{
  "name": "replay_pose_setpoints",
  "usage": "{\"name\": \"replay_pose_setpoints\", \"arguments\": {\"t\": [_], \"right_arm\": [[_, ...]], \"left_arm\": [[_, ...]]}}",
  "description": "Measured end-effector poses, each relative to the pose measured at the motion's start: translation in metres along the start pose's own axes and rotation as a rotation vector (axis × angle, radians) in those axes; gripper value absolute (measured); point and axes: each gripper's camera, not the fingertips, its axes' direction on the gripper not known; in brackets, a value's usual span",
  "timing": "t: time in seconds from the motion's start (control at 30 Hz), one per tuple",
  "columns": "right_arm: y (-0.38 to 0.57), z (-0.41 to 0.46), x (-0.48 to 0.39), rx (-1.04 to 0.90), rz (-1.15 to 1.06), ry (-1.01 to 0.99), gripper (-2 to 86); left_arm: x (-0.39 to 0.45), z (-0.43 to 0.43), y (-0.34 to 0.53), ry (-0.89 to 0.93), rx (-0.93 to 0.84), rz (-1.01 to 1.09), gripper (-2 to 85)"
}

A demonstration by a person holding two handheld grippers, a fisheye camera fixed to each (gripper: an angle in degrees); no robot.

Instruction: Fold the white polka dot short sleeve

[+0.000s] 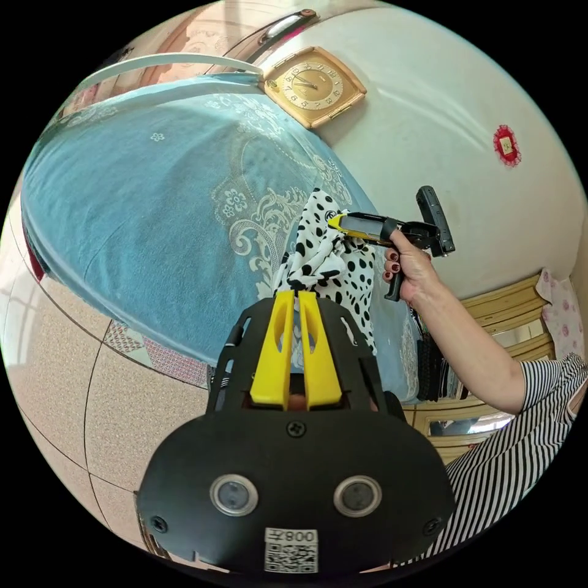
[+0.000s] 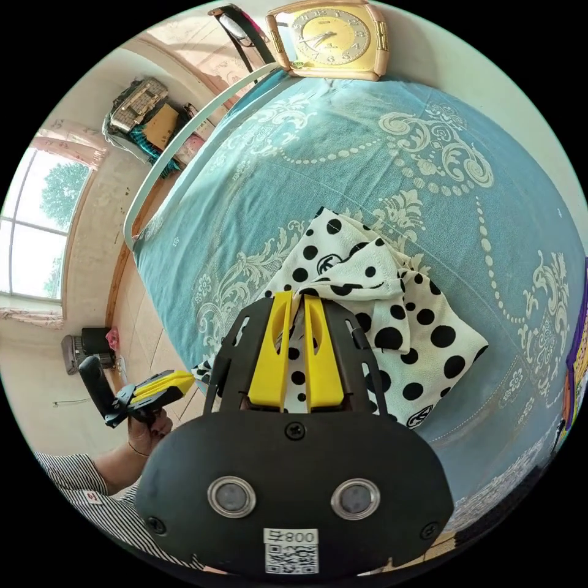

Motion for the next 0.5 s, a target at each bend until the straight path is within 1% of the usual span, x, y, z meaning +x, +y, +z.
{"name": "replay_pose_setpoints", "arguments": {"t": [0.1, 0.2, 0.3, 0.33, 0.4, 0.5], "right_arm": [[-0.003, 0.026, -0.013, -0.027, -0.086, 0.079, 4.2], [-0.003, 0.052, -0.028, -0.061, -0.183, 0.170, 5.4], [-0.002, 0.074, -0.043, -0.094, -0.279, 0.255, 5.7], [-0.001, 0.078, -0.045, -0.103, -0.296, 0.269, 5.8], [0.001, 0.089, -0.052, -0.128, -0.371, 0.295, 6.0], [0.003, 0.094, -0.051, -0.177, -0.459, 0.283, 6.4]], "left_arm": [[0.030, -0.010, 0.001, 0.006, 0.004, 0.090, 0.5], [0.069, 0.008, -0.004, 0.028, -0.085, 0.245, 0.3], [0.101, 0.034, -0.012, -0.052, -0.152, 0.350, 0.2], [0.106, 0.043, -0.018, -0.089, -0.171, 0.349, 0.2], [0.107, 0.045, -0.025, -0.121, -0.152, 0.317, 0.3], [0.098, 0.041, -0.031, -0.130, -0.134, 0.237, 0.3]]}}
